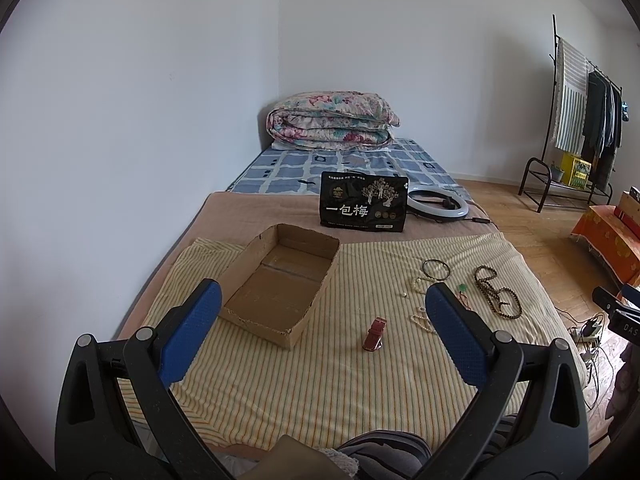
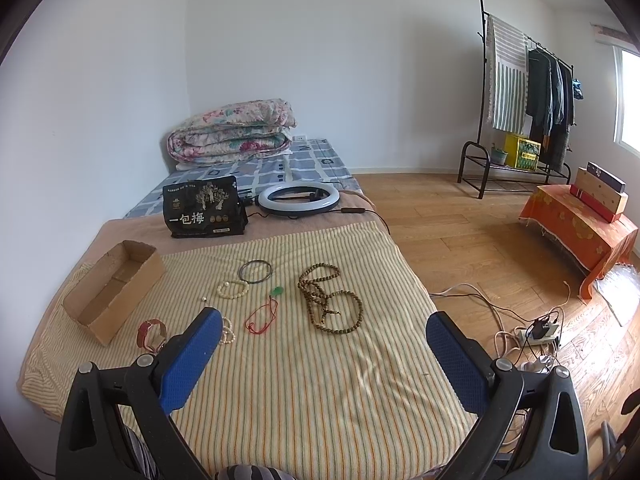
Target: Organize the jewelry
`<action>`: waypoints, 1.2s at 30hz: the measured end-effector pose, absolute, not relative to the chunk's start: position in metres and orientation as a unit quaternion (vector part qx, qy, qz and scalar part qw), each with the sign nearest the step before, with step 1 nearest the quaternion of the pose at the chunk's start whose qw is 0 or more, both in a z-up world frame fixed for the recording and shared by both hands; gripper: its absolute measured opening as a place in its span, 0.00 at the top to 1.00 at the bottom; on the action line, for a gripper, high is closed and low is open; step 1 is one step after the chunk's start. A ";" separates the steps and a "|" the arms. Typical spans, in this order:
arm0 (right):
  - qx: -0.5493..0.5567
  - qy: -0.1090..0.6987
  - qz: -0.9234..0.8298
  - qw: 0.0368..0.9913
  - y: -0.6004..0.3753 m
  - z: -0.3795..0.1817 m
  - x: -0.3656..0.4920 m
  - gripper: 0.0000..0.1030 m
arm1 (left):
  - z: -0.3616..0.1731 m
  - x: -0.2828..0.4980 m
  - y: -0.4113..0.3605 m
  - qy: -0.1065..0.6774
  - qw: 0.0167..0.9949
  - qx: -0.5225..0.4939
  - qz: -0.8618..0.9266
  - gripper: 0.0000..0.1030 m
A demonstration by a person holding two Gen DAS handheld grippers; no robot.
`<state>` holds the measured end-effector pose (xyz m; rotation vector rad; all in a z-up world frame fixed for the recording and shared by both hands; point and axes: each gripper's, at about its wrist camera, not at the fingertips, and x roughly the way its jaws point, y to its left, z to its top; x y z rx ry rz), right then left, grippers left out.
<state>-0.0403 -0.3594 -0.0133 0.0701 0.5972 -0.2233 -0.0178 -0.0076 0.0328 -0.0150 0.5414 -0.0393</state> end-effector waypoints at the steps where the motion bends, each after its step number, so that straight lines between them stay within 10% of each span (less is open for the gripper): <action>1: 0.035 0.294 -0.110 0.949 -0.360 -0.014 -0.041 0.00 | 0.033 -0.018 -0.008 0.267 0.963 -0.007 -0.020 0.00; 36: 0.034 0.338 -0.071 0.938 -0.376 -0.069 0.013 0.00 | -0.058 0.059 -0.027 0.361 0.928 0.005 -0.092 0.09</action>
